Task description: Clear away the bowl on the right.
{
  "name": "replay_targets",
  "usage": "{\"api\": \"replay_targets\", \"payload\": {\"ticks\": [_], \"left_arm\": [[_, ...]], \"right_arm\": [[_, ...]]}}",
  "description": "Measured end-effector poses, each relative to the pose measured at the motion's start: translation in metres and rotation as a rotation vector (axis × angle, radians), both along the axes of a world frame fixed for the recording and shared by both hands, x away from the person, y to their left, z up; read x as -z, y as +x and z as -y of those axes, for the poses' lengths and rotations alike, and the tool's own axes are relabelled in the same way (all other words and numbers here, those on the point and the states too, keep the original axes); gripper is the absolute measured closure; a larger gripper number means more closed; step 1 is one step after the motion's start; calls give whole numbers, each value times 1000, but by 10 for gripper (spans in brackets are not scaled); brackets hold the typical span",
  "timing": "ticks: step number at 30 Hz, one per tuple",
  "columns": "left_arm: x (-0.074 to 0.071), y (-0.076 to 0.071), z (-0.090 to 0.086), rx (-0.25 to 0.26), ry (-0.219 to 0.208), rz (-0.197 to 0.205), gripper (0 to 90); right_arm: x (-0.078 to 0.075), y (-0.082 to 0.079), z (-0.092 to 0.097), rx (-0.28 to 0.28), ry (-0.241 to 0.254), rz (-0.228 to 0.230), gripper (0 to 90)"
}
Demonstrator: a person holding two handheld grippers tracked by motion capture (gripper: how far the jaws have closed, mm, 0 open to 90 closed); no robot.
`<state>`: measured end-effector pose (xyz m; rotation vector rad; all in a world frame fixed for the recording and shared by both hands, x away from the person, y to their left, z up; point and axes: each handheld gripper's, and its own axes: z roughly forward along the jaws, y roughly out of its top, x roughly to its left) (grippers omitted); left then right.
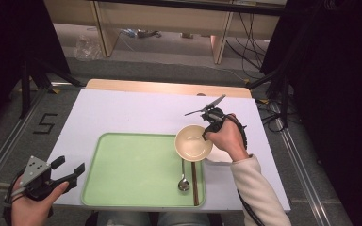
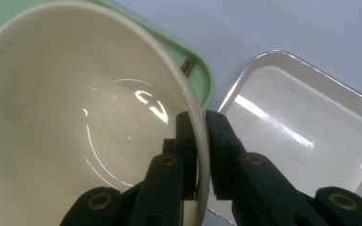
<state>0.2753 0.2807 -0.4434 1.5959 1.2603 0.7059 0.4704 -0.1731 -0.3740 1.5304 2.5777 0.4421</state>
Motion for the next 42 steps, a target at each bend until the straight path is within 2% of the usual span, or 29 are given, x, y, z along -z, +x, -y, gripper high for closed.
{"api": "replay_targets", "payload": {"ticks": [8, 10, 11, 12, 14, 16, 17, 18, 21, 24, 25, 28, 29, 30, 31, 35, 37, 38, 39, 42], "left_arm": [[0, 0, 0, 1, -4, 6, 245], [0, 0, 0, 0, -1, 1, 245], [0, 0, 0, 0, -1, 1, 245], [0, 0, 0, 0, -1, 1, 245], [0, 0, 0, 1, -1, 2, 245], [0, 0, 0, 0, -1, 1, 245], [0, 0, 0, 1, -4, 6, 245], [0, 0, 0, 1, -4, 6, 245], [0, 0, 0, -1, 0, -2, 245], [0, 0, 0, -1, 0, -1, 245], [0, 0, 0, -1, -1, 0, 245], [0, 0, 0, -1, 0, -1, 245], [0, 0, 0, -1, 1, -2, 245], [0, 0, 0, -1, 1, -1, 245], [0, 0, 0, -1, 0, -1, 245], [0, 0, 0, -1, 1, -1, 245], [0, 0, 0, -1, 1, -2, 245], [0, 0, 0, -1, 1, -1, 245], [0, 0, 0, -1, 1, -1, 245], [0, 0, 0, -3, -1, -2, 245]], "right_arm": [[3, 0, -5, -8, 15, -4, 848], [3, -1, -7, 8, 25, -25, 848], [5, 0, -8, 9, 27, -16, 848], [6, 1, -6, -24, 33, -4, 848], [7, 1, -9, 0, 34, -18, 848], [8, 1, -10, -9, 45, -16, 848], [8, 0, -12, 15, 47, -19, 848], [8, 1, -12, -9, 46, -14, 848], [10, 2, -14, -22, 50, -24, 848], [12, 1, -18, -6, 62, -35, 848], [14, 3, -17, -45, 73, -18, 848], [14, 1, -23, -12, 82, -33, 848], [14, 2, -22, -48, 74, -30, 848], [14, 1, -24, -36, 82, -44, 848], [15, 2, -24, -61, 73, -35, 848], [15, 0, -29, -24, 72, -58, 848], [16, 0, -29, -52, 74, -45, 848], [16, 0, -32, -37, 76, -46, 848], [17, 1, -31, -55, 78, -42, 848], [16, 0, -35, -53, 84, -58, 848]]}}
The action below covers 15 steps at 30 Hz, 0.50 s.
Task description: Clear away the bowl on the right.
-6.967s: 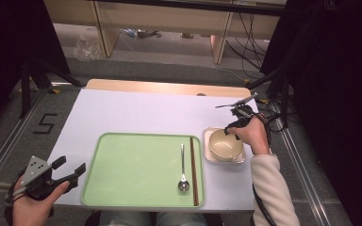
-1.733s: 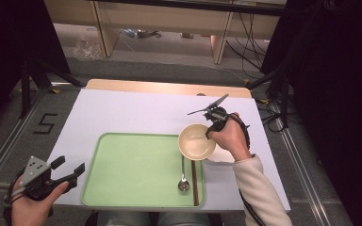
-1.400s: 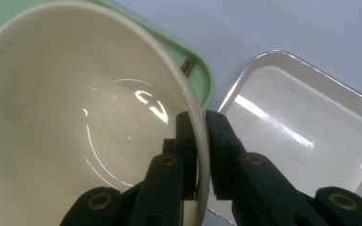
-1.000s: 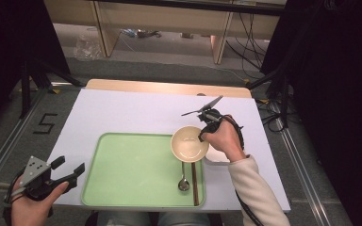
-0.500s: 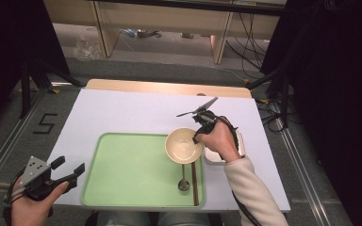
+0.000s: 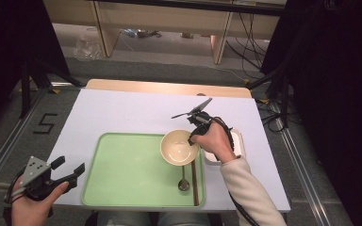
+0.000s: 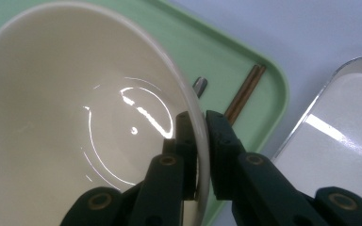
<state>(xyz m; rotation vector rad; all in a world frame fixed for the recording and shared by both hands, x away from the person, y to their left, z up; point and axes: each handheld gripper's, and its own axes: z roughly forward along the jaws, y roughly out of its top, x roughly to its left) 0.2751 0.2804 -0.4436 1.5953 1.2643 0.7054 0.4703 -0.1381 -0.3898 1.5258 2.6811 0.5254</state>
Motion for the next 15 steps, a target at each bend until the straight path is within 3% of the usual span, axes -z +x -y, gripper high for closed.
{"api": "replay_targets", "payload": {"ticks": [2, 7, 9, 15], "left_arm": [[0, 0, 0, 1, 1, 1, 245], [0, 0, 0, 1, 2, 0, 245], [0, 0, 0, 0, 1, 0, 245], [0, 0, 0, 1, 1, -3, 246]], "right_arm": [[2, 0, -1, -20, 3, 20, 848], [1, -1, -8, -9, 7, -18, 848], [3, 0, -9, -27, 8, 6, 848], [5, 0, -18, -31, -5, -2, 848]]}}
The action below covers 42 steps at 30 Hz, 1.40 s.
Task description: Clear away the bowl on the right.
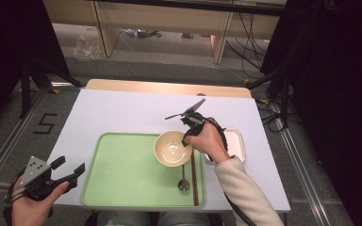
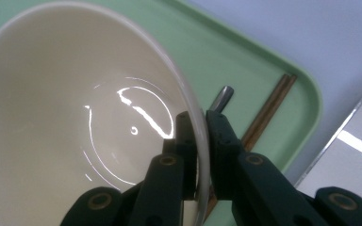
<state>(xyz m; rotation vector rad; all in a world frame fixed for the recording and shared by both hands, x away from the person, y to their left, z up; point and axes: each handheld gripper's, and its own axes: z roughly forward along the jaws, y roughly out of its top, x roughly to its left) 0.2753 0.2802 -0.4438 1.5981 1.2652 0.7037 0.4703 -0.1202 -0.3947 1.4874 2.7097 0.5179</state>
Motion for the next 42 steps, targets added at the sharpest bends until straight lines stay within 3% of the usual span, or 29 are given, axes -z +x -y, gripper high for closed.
{"api": "replay_targets", "payload": {"ticks": [1, 5, 11, 12, 14, 17, 26, 27, 34, 39, 42], "left_arm": [[0, 0, 0, 0, 0, 0, 246], [0, 0, 0, 1, 0, 0, 246], [0, 0, 0, 1, 0, 0, 246], [0, 0, 0, 1, -1, 1, 246], [0, 0, 0, 1, 0, 0, 246], [0, 0, 0, 1, -1, 0, 246], [0, 0, 0, 1, -1, 1, 245], [0, 0, 0, 1, 0, 1, 246], [0, 0, 0, 1, -1, 2, 246], [0, 0, 0, 1, 0, 1, 246], [0, 0, 0, 2, 0, 1, 246]], "right_arm": [[1, -1, -2, 19, 12, -29, 848], [5, -1, -7, -12, 17, -9, 848], [11, -3, -17, -17, 27, -30, 848], [13, -4, -17, -23, 21, -10, 848], [13, -4, -21, -12, 12, -56, 848], [18, -3, -21, -42, 14, -30, 848], [28, -4, -30, -67, 8, -42, 848], [27, -6, -32, -36, 13, -76, 848], [33, -7, -36, -23, 15, -87, 848], [35, -6, -35, -34, 27, -80, 845], [33, -5, -33, -47, 12, -25, 809]]}}
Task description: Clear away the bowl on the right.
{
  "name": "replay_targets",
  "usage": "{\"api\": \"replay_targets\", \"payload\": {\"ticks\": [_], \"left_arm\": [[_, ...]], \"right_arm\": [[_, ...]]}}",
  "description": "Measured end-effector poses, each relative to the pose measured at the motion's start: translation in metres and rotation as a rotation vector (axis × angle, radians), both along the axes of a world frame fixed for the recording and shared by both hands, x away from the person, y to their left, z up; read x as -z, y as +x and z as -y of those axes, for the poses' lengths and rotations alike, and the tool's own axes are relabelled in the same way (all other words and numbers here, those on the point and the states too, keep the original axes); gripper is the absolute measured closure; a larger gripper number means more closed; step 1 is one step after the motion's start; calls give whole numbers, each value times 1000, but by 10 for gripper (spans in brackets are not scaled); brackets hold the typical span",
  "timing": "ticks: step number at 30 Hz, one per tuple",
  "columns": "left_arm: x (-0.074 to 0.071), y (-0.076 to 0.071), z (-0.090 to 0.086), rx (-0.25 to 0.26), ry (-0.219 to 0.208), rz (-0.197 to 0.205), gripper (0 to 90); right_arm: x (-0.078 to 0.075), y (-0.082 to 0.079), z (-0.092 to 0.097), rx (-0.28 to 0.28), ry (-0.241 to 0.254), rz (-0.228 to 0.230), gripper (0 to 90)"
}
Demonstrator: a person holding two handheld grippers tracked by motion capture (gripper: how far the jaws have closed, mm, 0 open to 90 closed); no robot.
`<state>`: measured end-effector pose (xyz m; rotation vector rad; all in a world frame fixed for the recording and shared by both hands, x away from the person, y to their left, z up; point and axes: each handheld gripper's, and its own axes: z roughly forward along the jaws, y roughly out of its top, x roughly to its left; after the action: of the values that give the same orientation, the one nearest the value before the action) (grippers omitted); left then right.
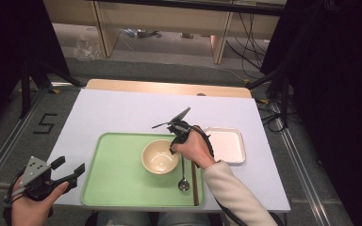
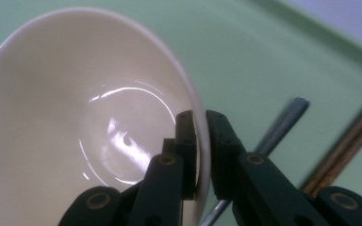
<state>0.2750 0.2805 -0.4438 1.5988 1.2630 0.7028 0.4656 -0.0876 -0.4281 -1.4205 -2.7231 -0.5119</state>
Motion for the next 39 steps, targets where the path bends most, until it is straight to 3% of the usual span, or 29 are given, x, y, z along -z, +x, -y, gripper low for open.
{"api": "replay_targets", "payload": {"ticks": [3, 4, 9, 11, 12, 13, 15, 18, 20, 23, 25, 26, 27, 28, 31, 32, 33, 34, 35, 37, 39], "left_arm": [[0, 0, 0, 2, 0, -2, 246], [0, 0, 0, 1, -1, -1, 246], [0, 0, 0, 3, -2, 2, 246], [0, 0, 0, 3, -3, 0, 245], [0, 0, 0, 3, -3, 1, 245], [0, 0, -1, 4, -3, 2, 246], [0, 0, -1, 3, -5, 2, 245], [0, 0, -1, 1, -7, -2, 245], [0, 1, 0, 1, -7, -2, 245], [0, 1, 0, 0, -6, -3, 244], [0, 2, 0, -2, -9, -3, 244], [0, 2, 0, -2, -9, -4, 244], [0, 2, 1, 0, -10, -4, 244], [0, 3, 1, 5, -10, -4, 244], [1, 4, 2, 7, -8, -8, 244], [1, 4, 2, 7, -8, -8, 244], [1, 4, 1, 7, -9, -9, 244], [1, 3, 1, 6, -9, -9, 244], [1, 3, 1, 2, -14, -9, 244], [1, 3, 1, 5, -12, -8, 244], [1, 3, 2, 13, -9, -5, 244]], "right_arm": [[-4, 1, 4, -22, 10, 43, 673], [-7, -1, 4, 0, -11, 39, 630], [-19, 2, 14, 17, 32, 71, 534], [-24, 4, 24, 3, 62, 123, 503], [-27, 5, 27, 10, 60, 122, 491], [-32, 5, 31, 58, 56, 99, 471], [-36, 8, 39, 75, 69, 115, 436], [-42, 11, 55, 157, 51, 106, 409], [-41, 18, 71, 166, 59, 138, 384], [-43, 24, 95, 260, 41, 126, 361], [-42, 29, 114, 283, 34, 153, 355], [-43, 30, 118, 331, 29, 146, 355], [-43, 31, 128, 337, 43, 140, 355], [-43, 31, 135, 395, 46, 126, 356], [-41, 34, 153, 446, 42, 127, 356], [-37, 37, 164, 402, 46, 173, 355], [-40, 35, 164, 486, 45, 121, 355], [-40, 35, 168, 491, 39, 126, 353], [-38, 38, 176, 451, 36, 173, 350], [-39, 36, 179, 522, 29, 140, 348], [-38, 36, 182, 534, 25, 134, 347]]}}
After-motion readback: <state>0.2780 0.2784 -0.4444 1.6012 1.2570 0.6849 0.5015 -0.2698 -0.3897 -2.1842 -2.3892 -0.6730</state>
